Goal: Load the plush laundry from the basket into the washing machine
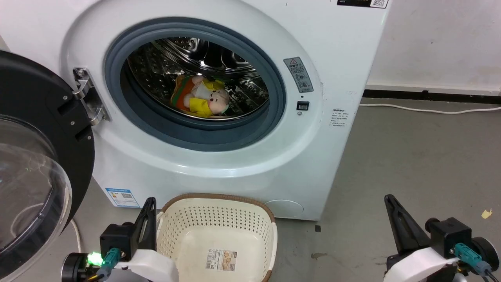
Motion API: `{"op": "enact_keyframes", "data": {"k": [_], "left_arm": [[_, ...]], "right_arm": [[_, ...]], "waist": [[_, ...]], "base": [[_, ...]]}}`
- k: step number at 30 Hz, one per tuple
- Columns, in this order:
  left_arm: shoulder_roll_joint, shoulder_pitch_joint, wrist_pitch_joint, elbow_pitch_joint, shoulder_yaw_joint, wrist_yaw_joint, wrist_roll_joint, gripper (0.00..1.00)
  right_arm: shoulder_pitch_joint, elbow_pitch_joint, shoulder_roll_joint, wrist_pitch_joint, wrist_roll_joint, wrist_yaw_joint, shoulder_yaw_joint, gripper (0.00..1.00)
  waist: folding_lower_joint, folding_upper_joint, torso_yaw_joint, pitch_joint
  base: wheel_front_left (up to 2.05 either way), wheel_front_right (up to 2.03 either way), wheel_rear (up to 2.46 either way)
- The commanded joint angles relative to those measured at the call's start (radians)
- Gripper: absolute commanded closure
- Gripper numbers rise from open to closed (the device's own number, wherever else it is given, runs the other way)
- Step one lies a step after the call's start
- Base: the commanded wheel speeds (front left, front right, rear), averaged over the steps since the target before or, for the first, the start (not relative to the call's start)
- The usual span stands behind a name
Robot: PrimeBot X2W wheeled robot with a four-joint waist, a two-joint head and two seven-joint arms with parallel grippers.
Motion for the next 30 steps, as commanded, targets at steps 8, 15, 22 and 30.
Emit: {"op": "enact_keyframes", "data": {"k": [8, 15, 22, 30], "left_arm": [[-0.014, -0.014, 0.021, -0.011, 0.012, -0.004, 0.021, 1.0], [-0.019, -0.015, 0.033, -0.015, 0.019, -0.005, 0.03, 1.0], [-0.023, -0.015, 0.042, -0.018, 0.024, -0.006, 0.037, 1.0], [-0.023, -0.015, 0.042, -0.018, 0.024, -0.006, 0.037, 1.0]], "right_arm": [[-0.021, 0.005, -0.001, 0.023, -0.019, -0.001, 0.003, 1.0], [-0.024, 0.006, -0.001, 0.035, -0.027, -0.001, 0.004, 1.0], [-0.026, 0.007, -0.001, 0.044, -0.033, -0.001, 0.005, 1.0], [-0.026, 0.007, -0.001, 0.044, -0.033, -0.001, 0.005, 1.0]], "waist": [[0.0, 0.0, 0.001, -0.004], [0.0, 0.0, 0.001, -0.007], [0.0, 0.0, 0.002, -0.01], [0.0, 0.0, 0.002, -0.01]], "base": [[0.0, 0.0, 0.0], [0.0, 0.0, 0.0], [0.0, 0.0, 0.0], [0.0, 0.0, 0.0]]}}
